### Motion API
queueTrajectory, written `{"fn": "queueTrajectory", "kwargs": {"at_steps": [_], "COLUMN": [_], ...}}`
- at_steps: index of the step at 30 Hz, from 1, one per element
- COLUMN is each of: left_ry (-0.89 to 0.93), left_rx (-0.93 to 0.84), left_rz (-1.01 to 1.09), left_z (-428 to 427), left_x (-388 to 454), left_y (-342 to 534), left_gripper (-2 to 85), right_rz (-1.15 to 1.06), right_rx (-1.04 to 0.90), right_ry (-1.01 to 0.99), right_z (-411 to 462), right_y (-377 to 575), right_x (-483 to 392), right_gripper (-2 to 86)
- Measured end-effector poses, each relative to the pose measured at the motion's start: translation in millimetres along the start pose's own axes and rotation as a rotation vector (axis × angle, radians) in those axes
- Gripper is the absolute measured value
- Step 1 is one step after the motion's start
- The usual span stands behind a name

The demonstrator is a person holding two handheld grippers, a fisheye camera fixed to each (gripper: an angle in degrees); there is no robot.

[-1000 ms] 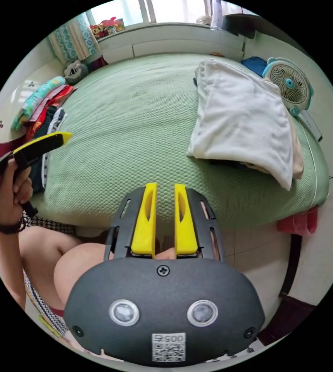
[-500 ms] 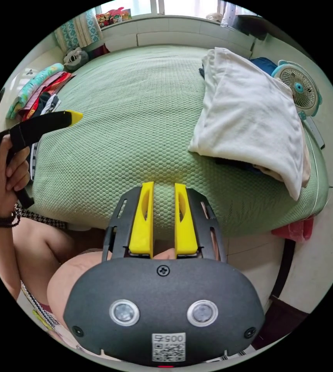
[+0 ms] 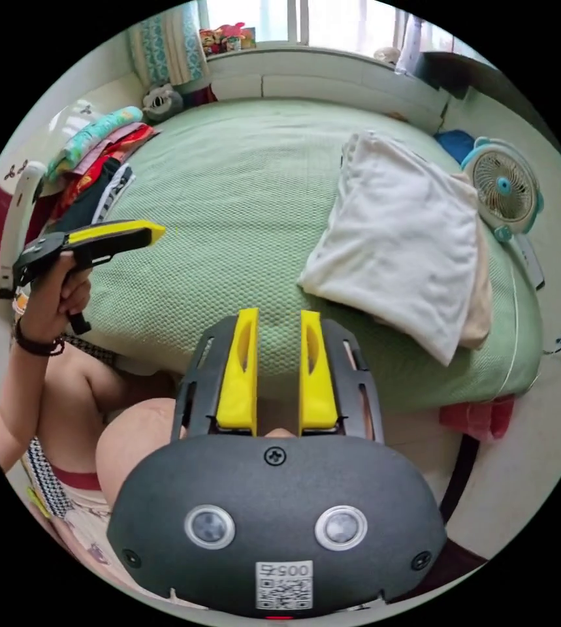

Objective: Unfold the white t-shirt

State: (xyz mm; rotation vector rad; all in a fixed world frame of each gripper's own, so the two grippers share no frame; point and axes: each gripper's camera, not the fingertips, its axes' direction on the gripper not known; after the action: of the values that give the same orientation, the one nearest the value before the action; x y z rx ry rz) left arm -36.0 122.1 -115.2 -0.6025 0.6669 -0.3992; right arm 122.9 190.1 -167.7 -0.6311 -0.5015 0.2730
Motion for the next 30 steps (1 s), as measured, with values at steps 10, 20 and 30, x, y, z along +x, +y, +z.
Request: {"fn": "queueTrajectory", "kwargs": {"at_steps": [10, 20, 30], "left_ry": [0.03, 0.04, 0.059], "left_rx": [0.004, -0.007, 0.006], "left_rz": [-0.046, -0.061, -0.063], "left_z": [14, 26, 25], "left_x": [-21, -45, -65], "left_y": [-3, -13, -19], "left_gripper": [-0.5, -0.6, -0.6], "right_rz": [-0.187, -0.144, 0.037], "right_rx": [0.007, -0.131, -0.045], "right_ry": [0.336, 0.399, 0.114], "right_z": [13, 67, 37], "right_y": [-27, -57, -61], "right_x": [-54, -47, -4], "right_gripper": [9.5, 9.3, 0.5]}}
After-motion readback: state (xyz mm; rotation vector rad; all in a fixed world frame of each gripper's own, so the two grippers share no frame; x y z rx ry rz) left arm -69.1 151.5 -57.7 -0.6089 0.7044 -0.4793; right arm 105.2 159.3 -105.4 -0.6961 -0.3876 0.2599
